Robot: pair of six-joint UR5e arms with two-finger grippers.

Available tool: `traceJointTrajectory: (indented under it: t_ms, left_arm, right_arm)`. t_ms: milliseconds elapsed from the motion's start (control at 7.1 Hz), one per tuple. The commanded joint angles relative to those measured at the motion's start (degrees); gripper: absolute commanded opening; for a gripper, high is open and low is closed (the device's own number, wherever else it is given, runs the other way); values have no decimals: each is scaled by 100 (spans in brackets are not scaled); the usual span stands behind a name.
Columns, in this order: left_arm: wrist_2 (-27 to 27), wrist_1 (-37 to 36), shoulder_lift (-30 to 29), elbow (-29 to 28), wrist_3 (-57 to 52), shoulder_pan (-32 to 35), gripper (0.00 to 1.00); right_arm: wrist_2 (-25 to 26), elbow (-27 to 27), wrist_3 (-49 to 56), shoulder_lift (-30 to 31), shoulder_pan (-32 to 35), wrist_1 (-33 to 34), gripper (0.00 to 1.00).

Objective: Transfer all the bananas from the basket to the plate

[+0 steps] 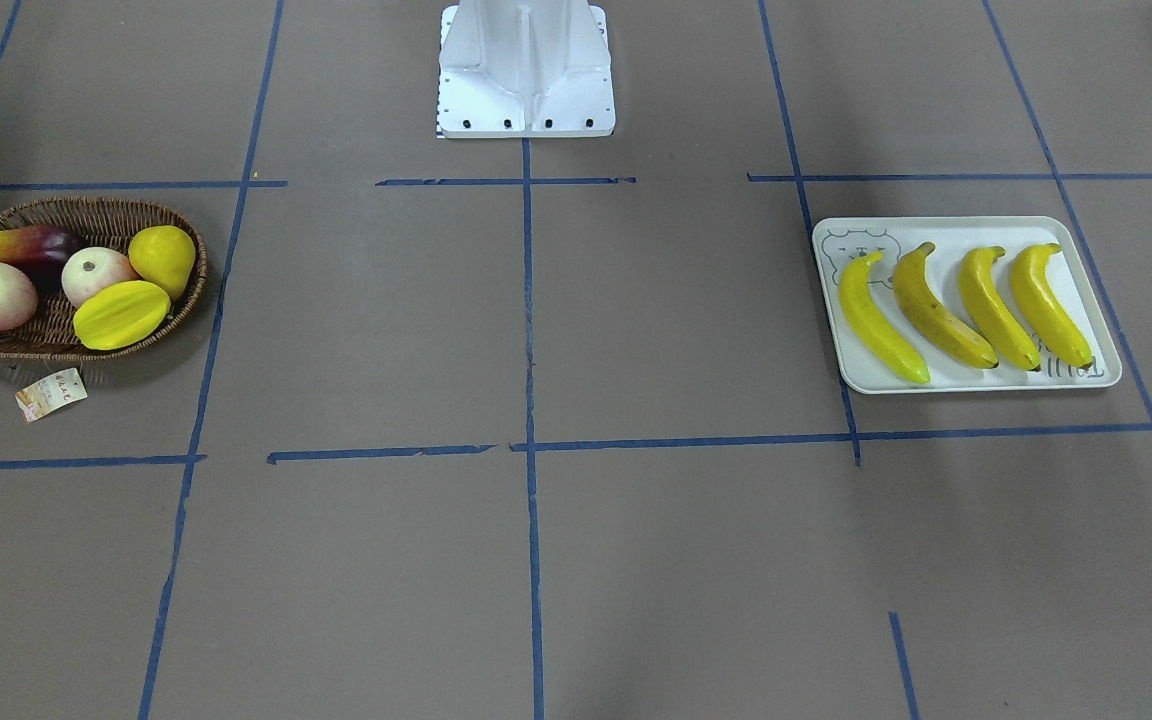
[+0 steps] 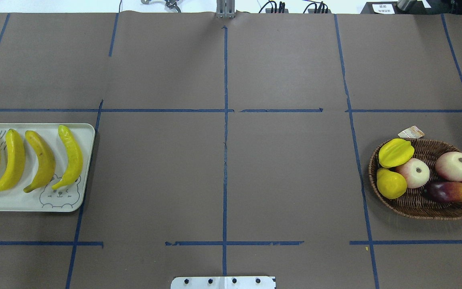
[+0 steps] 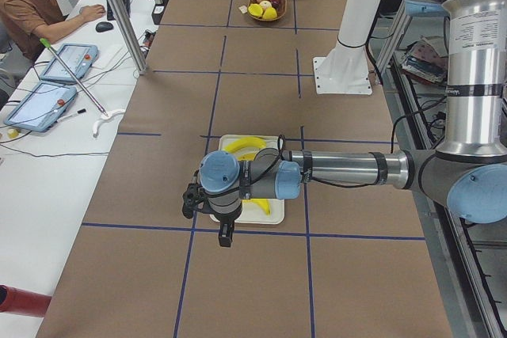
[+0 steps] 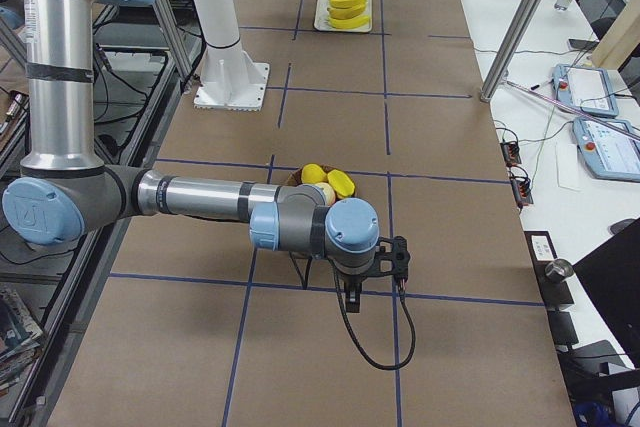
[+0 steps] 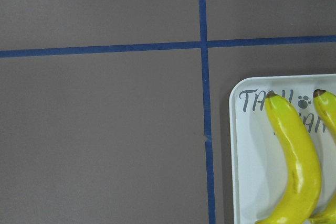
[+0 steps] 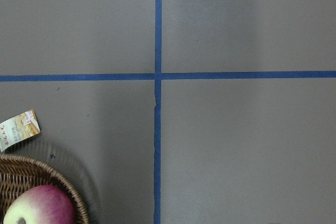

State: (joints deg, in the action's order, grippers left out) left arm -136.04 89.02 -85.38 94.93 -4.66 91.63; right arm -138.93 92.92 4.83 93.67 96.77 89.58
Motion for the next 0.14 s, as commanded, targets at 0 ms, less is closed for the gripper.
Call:
traceJointTrajectory:
  t_ms: [0]
  left_arm:
    - [7,-7,-23,0,0,-5,100]
  right_arm:
    - [-37,7,17,-6,9,-2,100]
